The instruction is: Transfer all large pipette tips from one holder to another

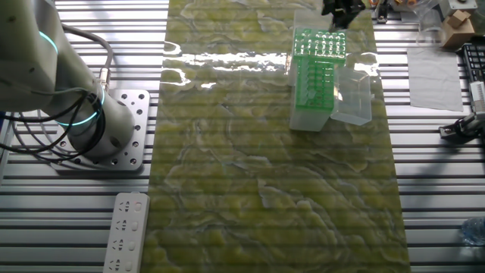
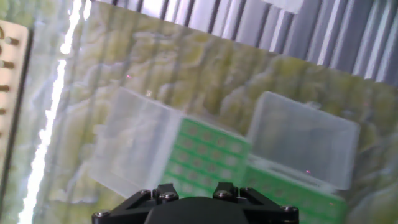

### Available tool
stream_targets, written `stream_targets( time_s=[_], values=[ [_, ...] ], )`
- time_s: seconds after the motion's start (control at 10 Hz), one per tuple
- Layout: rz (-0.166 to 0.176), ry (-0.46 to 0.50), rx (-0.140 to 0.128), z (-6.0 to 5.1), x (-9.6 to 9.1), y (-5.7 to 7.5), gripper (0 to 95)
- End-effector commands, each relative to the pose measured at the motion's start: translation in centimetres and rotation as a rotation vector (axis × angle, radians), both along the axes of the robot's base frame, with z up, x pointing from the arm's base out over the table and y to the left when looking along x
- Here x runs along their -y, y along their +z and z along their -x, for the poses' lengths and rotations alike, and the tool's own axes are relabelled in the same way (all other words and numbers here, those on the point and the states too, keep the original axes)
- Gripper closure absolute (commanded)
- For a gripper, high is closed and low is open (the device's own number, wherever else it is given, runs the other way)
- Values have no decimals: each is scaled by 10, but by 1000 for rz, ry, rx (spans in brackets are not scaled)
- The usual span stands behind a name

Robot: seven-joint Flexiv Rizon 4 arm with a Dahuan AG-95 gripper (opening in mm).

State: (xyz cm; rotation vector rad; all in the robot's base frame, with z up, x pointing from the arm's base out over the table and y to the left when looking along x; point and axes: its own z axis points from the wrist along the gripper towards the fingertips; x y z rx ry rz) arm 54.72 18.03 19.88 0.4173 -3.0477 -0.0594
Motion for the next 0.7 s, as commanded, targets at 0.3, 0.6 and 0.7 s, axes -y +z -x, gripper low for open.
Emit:
stream_targets(
  time_s=[0.3, 0.6, 0.7],
  values=[
    [3, 36, 2, 1, -6, -12, 760],
    [5, 49, 6, 6, -9, -19, 760],
    [5, 54, 15, 9, -9, -24, 760]
  ],
)
